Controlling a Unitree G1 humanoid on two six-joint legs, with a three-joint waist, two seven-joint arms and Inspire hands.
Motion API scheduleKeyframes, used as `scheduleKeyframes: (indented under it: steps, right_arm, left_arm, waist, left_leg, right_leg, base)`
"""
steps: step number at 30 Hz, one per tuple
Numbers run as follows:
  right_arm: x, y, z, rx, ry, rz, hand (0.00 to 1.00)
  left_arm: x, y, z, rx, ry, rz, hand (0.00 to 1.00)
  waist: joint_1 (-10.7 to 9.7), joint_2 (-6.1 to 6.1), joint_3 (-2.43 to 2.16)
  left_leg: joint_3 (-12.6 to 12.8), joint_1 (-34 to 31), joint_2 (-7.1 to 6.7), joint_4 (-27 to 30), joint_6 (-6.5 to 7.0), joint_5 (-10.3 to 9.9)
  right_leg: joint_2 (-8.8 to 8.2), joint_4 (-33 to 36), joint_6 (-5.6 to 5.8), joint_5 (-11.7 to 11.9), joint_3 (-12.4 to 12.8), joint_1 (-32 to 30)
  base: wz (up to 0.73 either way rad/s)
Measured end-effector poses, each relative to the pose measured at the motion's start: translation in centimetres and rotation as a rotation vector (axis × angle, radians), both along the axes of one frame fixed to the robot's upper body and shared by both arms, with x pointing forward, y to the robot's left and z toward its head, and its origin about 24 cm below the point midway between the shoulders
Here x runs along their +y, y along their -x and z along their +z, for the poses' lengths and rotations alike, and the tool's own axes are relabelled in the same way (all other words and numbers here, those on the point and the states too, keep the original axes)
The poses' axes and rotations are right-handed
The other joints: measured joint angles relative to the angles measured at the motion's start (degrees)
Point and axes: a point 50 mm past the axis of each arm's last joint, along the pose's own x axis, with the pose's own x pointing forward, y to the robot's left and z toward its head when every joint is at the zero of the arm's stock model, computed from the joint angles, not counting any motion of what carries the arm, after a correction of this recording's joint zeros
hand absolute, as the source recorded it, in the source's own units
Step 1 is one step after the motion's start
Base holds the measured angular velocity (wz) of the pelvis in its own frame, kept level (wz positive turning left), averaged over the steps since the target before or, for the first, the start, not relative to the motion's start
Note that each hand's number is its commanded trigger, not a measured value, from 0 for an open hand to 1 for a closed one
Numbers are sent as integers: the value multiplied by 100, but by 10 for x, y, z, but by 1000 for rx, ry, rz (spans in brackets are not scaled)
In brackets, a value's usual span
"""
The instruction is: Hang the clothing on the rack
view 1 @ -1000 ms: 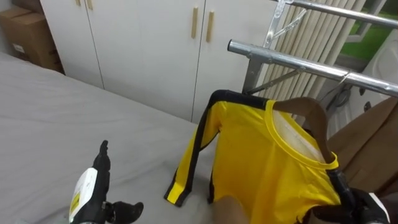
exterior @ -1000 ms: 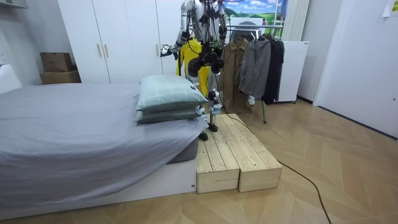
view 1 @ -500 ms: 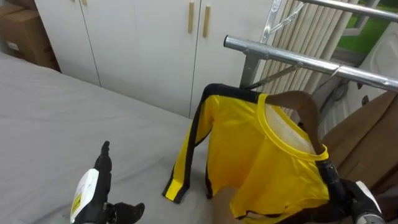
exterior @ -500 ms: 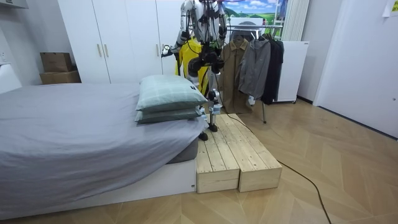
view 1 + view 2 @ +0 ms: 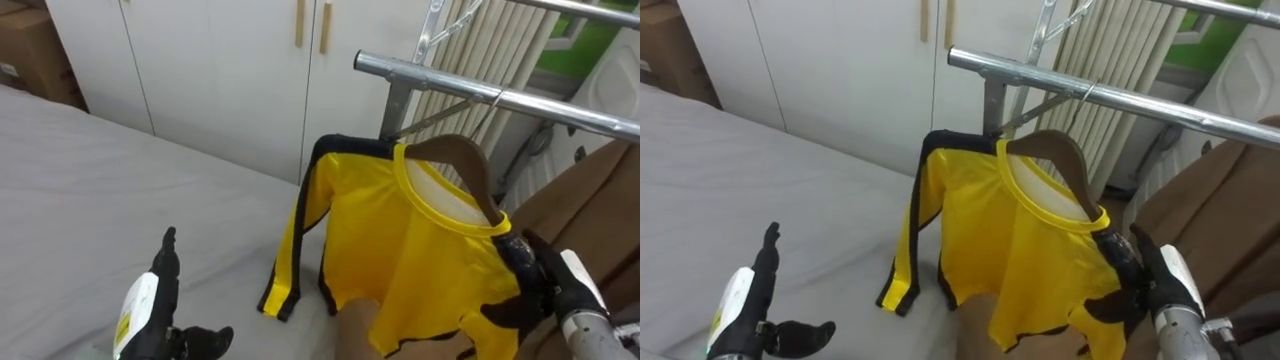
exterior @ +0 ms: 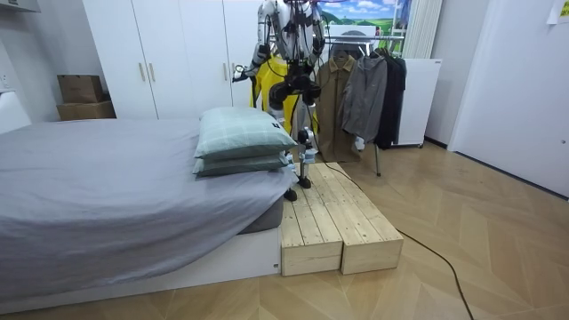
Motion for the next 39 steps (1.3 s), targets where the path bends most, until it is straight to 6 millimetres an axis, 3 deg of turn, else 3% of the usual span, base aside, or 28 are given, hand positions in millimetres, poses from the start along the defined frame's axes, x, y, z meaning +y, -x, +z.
scheduleKeyframes:
  steps: [5,22,27,39]
  right_arm:
    - [4,-5,9,-67,13,-4,0]
    - [6,-12,30,-239,0,-77,0]
    - [12,-13,44,-324,-52,-69,0]
    - [7,-8,53,-396,-126,-131,0]
  left_arm:
    - [-3,-1,1,-4,1,-10,0]
    - [-9,-5,10,-67,1,-25,0]
    - [-14,-5,9,-70,22,-18,0]
    - [-13,-5,8,-69,22,-18,0]
  waist:
    - [-26,9,-4]
    - [-2,98,-19]
    - [-15,178,-66]
    - [-118,187,-57]
  left_leg:
    - [119,13,1,2,0,0]
    - [169,19,0,6,0,0]
    - [241,21,8,6,0,0]
    - [309,47,22,-4,0,0]
  right_leg:
    - [15,13,0,0,49,-19]
    - [27,70,0,0,118,-98]
    - [46,75,-8,7,165,-85]
    - [72,67,-12,8,223,-81]
  base:
    - [-8]
    - [-1]
    - [-8]
    - [-2]
